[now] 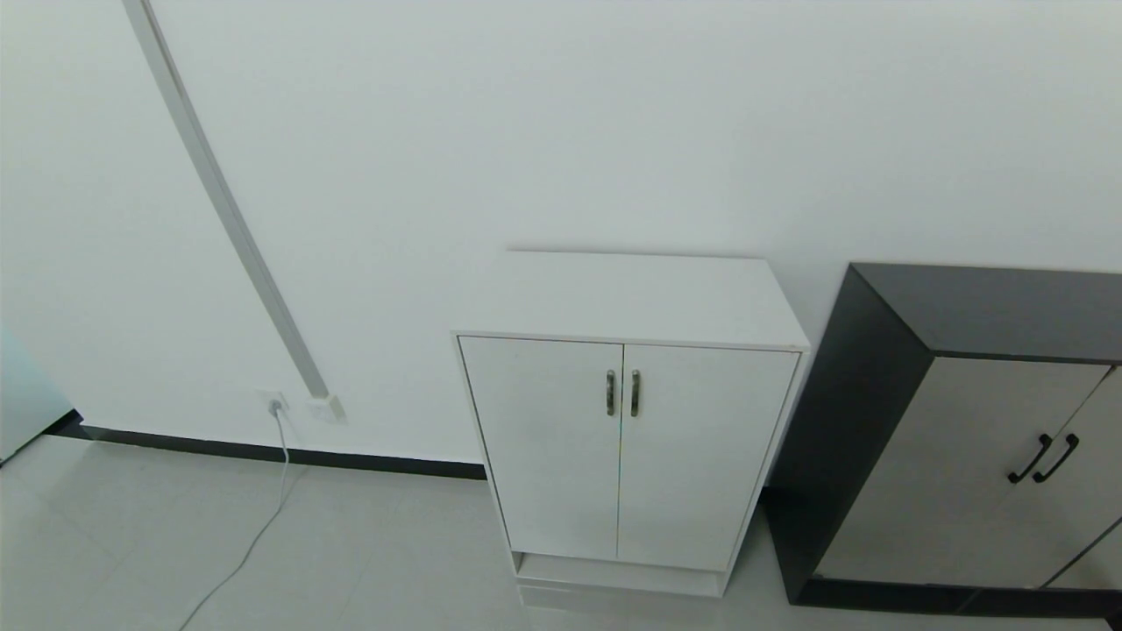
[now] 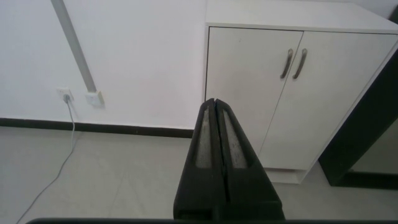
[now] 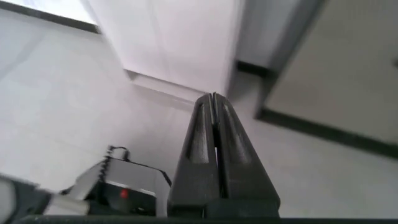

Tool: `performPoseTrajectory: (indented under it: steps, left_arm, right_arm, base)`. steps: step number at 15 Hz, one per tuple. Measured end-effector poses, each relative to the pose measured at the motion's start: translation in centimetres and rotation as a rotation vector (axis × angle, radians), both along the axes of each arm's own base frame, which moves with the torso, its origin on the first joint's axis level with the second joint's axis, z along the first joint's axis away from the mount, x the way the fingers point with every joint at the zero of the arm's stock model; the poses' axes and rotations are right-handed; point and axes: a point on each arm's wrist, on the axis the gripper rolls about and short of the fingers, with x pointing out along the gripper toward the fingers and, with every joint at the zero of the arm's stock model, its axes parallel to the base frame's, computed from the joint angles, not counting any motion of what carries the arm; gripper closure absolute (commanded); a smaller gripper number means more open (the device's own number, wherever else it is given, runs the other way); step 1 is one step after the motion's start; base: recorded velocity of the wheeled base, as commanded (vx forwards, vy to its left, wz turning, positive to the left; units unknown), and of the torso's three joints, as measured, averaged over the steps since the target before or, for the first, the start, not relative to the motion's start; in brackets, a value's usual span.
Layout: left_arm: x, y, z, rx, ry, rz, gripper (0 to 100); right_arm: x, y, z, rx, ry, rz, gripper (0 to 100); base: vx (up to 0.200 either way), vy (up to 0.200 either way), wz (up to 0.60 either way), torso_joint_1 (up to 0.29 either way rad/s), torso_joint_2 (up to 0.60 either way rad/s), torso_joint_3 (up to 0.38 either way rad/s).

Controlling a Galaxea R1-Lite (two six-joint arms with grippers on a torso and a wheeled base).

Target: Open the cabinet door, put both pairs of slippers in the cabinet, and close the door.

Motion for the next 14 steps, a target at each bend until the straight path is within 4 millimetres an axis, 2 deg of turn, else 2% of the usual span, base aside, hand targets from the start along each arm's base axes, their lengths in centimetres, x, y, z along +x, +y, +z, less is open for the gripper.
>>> performPoseTrajectory:
  steps: [2,5,11,14]
  left_arm:
    - [0.0,0.0,0.0,0.000,0.000,0.000,100]
    - [0.0,0.0,0.0,0.000,0.000,0.000,100]
    - [0.0,0.0,0.0,-0.002,0.000,0.000,100]
    - [0.0,0.0,0.0,-0.001,-0.001,0.002,100]
  right_arm:
    - [-0.2,-0.1,-0.2,0.004,-0.017,-0.009,100]
    - [-0.5,-0.2,-0.2,0.011,-0.051,-0.111,100]
    - [-2.1,-0.3,-0.3,0.086,-0.247,-0.231,100]
    - [-2.6,-0.2,-0.4,0.059,-0.320,-0.280,100]
  base:
    - [0.000,0.000,0.00,0.000,0.00,0.000]
    - [0.000,0.000,0.00,0.000,0.00,0.000]
    - [0.000,0.000,0.00,0.000,0.00,0.000]
    - [0.000,0.000,0.00,0.000,0.00,0.000]
